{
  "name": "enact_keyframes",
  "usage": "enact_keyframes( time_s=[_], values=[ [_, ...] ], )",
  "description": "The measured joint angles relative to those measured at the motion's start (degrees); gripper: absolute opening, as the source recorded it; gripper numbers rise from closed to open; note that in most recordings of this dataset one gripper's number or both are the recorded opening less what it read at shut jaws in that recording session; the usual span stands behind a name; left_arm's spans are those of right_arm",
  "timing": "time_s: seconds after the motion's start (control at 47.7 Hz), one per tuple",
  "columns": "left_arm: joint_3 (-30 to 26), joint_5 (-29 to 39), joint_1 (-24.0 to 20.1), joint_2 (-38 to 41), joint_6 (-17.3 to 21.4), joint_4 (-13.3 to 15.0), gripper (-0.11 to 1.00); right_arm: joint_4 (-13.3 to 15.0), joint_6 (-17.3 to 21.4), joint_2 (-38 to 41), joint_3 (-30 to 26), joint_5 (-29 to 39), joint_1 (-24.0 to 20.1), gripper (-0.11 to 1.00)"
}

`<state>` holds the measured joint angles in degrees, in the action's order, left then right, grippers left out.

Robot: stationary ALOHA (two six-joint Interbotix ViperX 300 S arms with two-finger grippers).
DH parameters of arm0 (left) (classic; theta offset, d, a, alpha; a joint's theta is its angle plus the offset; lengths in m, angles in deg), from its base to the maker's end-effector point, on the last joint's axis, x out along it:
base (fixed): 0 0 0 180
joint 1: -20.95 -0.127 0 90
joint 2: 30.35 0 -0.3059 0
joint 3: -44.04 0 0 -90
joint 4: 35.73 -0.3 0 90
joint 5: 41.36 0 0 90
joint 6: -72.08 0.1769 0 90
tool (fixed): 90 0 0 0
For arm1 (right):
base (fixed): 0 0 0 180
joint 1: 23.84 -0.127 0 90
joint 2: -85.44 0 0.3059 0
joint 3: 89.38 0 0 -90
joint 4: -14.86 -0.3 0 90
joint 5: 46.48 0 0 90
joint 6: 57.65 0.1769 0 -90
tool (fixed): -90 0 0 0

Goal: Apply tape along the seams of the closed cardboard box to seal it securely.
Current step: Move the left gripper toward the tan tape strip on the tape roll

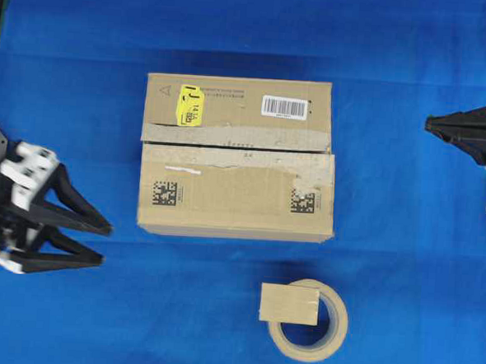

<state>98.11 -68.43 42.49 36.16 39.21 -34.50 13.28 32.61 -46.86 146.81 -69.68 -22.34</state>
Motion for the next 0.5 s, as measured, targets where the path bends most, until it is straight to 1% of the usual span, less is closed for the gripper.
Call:
enact_keyframes(
  time_s=[0.126,0.356,0.503],
  values=[
    [-3.3,-0.4,0.2,9.1,4.3,0.1,0.6,0.0,0.0,0.2,0.0,-0.2,-0.1,0.0],
    [-14.4,-1.4,0.4,28.6,10.5,0.1,0.6,0.0,0.0,0.6,0.0,-0.2,0.0,0.0],
    [-20.7,-1.5,0.4,38.3,14.8,0.3,0.6,0.0,0.0,0.9,0.0,-0.3,0.0,0.0]
  ],
)
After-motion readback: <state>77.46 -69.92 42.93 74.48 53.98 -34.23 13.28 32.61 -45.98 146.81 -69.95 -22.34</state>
